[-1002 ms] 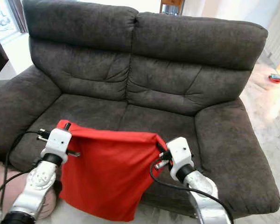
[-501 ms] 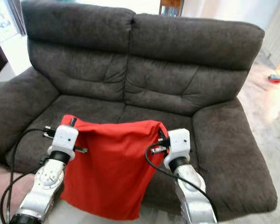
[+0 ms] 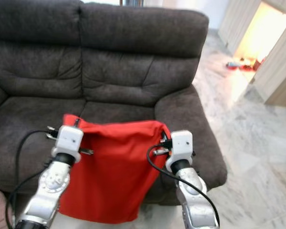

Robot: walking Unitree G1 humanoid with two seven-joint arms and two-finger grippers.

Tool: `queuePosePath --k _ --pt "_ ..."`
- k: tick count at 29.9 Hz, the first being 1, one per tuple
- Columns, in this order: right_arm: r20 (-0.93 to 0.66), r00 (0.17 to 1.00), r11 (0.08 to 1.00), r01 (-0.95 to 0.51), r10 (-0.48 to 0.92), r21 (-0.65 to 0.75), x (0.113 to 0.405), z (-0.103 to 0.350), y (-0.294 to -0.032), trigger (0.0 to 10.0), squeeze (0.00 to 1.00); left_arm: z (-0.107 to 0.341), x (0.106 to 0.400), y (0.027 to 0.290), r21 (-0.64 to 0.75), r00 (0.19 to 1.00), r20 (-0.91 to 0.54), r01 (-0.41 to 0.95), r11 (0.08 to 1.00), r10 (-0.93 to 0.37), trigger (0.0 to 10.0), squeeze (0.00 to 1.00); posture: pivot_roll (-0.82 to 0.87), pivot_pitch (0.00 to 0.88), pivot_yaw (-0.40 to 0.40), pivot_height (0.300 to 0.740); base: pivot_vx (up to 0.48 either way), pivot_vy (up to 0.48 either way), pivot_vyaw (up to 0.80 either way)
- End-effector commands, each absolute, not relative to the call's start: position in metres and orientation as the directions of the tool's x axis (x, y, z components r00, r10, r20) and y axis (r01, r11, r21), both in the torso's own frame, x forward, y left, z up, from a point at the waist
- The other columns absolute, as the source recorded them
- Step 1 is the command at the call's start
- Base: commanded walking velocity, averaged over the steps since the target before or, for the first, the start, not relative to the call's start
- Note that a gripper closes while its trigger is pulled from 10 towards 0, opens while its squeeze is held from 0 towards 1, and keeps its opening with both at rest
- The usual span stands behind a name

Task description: Move the pillow to the sofa from floor

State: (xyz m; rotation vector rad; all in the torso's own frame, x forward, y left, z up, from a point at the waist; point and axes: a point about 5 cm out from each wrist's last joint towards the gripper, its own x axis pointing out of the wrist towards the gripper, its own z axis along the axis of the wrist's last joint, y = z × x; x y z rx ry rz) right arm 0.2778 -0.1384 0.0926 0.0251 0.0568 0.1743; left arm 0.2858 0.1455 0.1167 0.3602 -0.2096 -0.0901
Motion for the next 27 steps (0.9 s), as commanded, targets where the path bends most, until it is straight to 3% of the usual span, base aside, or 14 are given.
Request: queuePosePath --k 1,15,27 --pt "0.039 0.983 0.983 -0.181 0.18 0.016 0.283 0.112 -0.134 10.0 0.0 0.138 0.287 0.148 0.357 0.951 0.283 0.014 0.934 -0.122 10.0 0.0 0.11 0.0 -0.069 0.738 0.0 0.0 0.0" --pt "0.12 0.978 0.985 -0.175 0.173 0.009 0.288 0.123 -0.134 10.0 0.0 0.178 0.284 0.144 0.334 0.88 0.457 -0.04 0.942 -0.125 10.0 0.0 0.12 0.0 -0.071 0.738 0.0 0.0 0.0" --pt "0.229 0.954 0.981 -0.193 0.192 -0.016 0.295 0.149 -0.128 10.0 0.0 0.191 0.284 0.144 0.371 0.862 0.484 -0.05 0.927 -0.147 10.0 0.0 0.13 0.0 -0.066 0.738 0.0 0.0 0.0"
